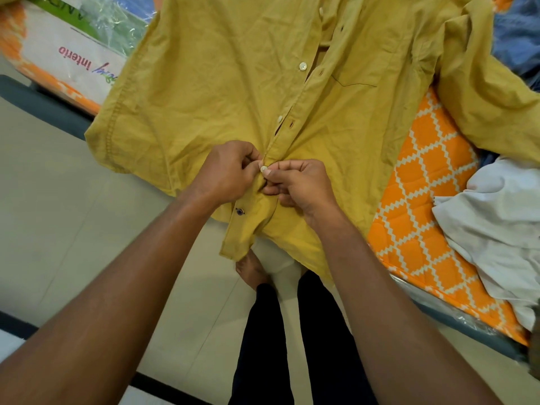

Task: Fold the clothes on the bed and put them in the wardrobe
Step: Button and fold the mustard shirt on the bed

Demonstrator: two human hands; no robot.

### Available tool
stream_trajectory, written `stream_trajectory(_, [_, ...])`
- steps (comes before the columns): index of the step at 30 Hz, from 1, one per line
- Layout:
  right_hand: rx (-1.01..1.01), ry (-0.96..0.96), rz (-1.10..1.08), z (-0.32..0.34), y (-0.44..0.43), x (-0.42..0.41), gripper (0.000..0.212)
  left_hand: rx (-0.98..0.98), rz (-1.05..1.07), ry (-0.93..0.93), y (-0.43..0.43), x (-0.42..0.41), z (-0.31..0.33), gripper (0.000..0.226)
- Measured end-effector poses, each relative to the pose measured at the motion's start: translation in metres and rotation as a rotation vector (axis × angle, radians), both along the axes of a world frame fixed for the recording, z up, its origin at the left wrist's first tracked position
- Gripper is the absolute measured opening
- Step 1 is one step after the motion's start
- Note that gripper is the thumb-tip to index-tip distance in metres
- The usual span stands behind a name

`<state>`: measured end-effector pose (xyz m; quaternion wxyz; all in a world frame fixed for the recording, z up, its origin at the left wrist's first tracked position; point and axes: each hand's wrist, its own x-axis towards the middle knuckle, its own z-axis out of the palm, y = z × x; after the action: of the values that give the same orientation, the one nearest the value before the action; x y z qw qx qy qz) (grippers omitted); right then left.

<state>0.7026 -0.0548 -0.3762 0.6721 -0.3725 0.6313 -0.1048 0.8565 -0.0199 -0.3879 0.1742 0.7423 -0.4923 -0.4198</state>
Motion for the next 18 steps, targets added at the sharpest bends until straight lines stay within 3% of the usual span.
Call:
stream_trajectory(2, [-0.079, 0.165, 0.118, 0.000, -0.006, 0.001, 0.013, -0.015, -0.031, -0.054, 0.005, 0.002, 0.007, 0.010])
stream_trajectory(5, [-0.353, 0.490, 0.265, 0.010, -0.013, -0.004, 0.021, 0.069, -0.140, -0.126, 0.008, 0.006, 0.021, 0.014])
stream_trajectory(8, [-0.345, 0.384, 0.069, 0.018, -0.019, -0.011, 0.012, -0.009, -0.017, -0.004, -0.004, 0.008, 0.036, 0.003])
stream_trajectory(11, [-0.312, 0.266, -0.131, 0.024, -0.030, -0.006, 0.008, -0.048, 0.102, 0.073, -0.035, 0.006, 0.035, 0.021])
stream_trajectory(13, [-0.335, 0.284, -0.176, 0.024, -0.041, 0.002, 0.015, -0.077, 0.047, 0.048, -0.058, 0.004, 0.029, 0.034])
stream_trajectory(18, [-0.469, 0.506, 0.159, 0.019, -0.054, 0.017, 0.032, -0.142, -0.262, -0.148, -0.084, 0.006, 0.010, 0.031])
